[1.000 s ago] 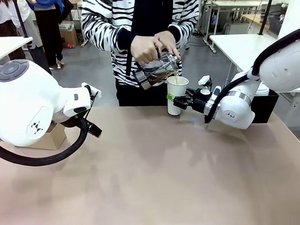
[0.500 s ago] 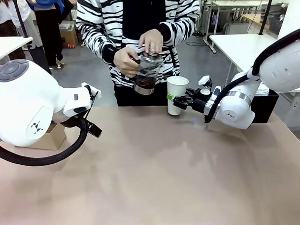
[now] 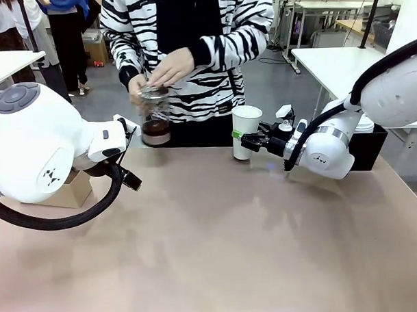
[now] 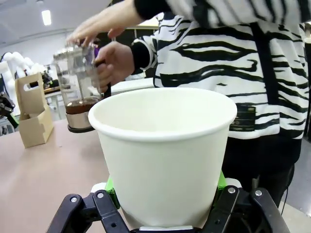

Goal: Pour a drink into a cup and package it in a carrier.
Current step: When a person places the Paper Cup Lid on the 600 ml Paper Cup , lift the 600 ml Paper Cup.

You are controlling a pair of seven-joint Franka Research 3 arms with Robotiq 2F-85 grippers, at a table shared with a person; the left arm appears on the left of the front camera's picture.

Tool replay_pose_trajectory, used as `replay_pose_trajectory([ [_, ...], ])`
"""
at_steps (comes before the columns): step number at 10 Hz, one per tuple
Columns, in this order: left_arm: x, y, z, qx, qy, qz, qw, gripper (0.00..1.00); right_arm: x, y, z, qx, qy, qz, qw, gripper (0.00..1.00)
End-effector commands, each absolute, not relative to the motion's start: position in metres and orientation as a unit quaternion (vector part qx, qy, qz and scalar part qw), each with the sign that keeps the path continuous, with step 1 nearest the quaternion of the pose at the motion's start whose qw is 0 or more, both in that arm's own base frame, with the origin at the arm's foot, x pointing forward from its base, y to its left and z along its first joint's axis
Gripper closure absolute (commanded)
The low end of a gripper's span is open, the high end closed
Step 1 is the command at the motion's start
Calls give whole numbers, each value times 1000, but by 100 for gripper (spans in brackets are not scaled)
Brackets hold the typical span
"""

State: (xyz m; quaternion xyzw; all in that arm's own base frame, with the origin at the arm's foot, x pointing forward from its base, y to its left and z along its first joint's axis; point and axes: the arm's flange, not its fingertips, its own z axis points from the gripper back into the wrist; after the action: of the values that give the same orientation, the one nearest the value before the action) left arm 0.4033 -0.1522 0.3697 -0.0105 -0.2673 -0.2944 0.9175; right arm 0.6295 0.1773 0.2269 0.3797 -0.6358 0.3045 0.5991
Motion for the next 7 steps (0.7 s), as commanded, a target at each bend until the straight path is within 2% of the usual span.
replay_pose_trajectory([
  [1,403,-152,370,-12,-268,-294,917,0,628,179,231,378,-636,305,600,20],
  [7,403,-152,370,-12,-268,-294,917,0,628,179,231,378,-636,305,600,20],
])
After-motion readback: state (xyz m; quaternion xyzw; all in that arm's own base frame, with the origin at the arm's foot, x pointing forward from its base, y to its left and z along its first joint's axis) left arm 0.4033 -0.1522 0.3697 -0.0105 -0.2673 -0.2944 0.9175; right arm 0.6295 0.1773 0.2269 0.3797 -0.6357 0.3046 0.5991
